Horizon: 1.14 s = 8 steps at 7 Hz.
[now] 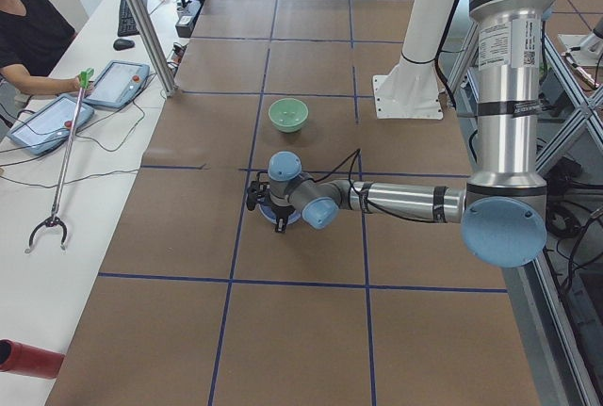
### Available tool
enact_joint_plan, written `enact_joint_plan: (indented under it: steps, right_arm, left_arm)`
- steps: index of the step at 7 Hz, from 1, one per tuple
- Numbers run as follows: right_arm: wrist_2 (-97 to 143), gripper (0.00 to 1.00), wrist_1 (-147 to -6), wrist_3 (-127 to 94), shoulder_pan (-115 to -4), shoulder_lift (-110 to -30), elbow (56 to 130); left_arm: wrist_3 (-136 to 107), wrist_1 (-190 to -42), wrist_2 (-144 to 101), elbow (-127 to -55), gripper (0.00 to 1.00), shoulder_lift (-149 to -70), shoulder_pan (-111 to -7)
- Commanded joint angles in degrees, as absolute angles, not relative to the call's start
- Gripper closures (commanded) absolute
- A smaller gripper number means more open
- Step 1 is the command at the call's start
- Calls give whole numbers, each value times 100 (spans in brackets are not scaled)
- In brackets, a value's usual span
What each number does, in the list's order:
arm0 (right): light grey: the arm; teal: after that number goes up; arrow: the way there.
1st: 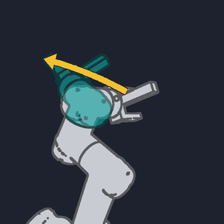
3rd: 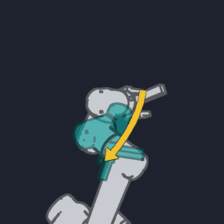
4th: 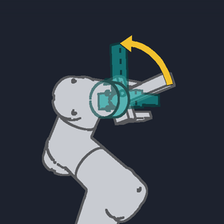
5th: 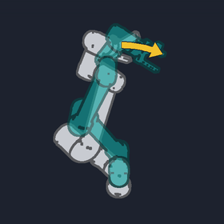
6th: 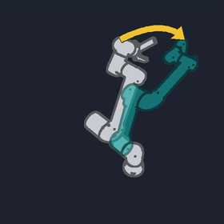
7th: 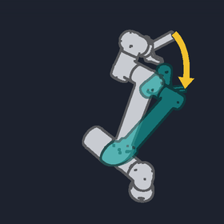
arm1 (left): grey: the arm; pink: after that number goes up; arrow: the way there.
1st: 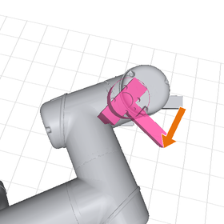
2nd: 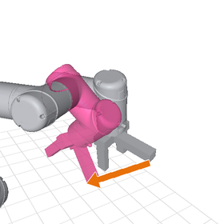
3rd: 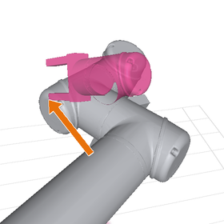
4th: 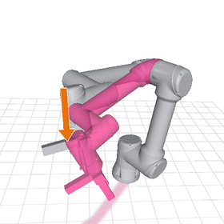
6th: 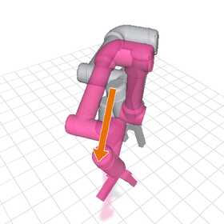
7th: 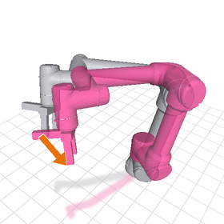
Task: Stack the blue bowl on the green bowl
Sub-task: 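Lower the left gripper onto the blue bowl rim and grasp it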
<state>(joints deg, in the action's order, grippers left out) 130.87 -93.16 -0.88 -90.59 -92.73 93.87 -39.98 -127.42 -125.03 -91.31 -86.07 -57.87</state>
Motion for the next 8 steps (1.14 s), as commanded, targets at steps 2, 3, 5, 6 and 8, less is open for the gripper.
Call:
enact_joint_plan:
  steps: [2, 3, 5, 6, 8]
  right_arm:
    - [13087, 0, -9316, -88, -9053, -9272, 9387]
    - [13087, 0, -9316, -88, -9061, -9272, 9387]
    - [13087, 0, -9316, -88, -9062, -9272, 9387]
    - [13087, 0, -9316, -88, -9062, -9272, 9387]
    - [13087, 0, -9316, -88, -9053, -9272, 9387]
  left_arm:
    - [-3964, -12665, -12568, -9421, 100, -8561, -5836]
    - [-3712, -12587, -12751, -9605, 100, -8500, -5879]
    - [-3290, -11817, -13096, -10139, 100, -8508, -6475]
    - [-3009, -10899, -13096, -10569, 100, -8586, -6643]
    - [-2927, -9255, -13096, -11308, 100, -9268, -6985]
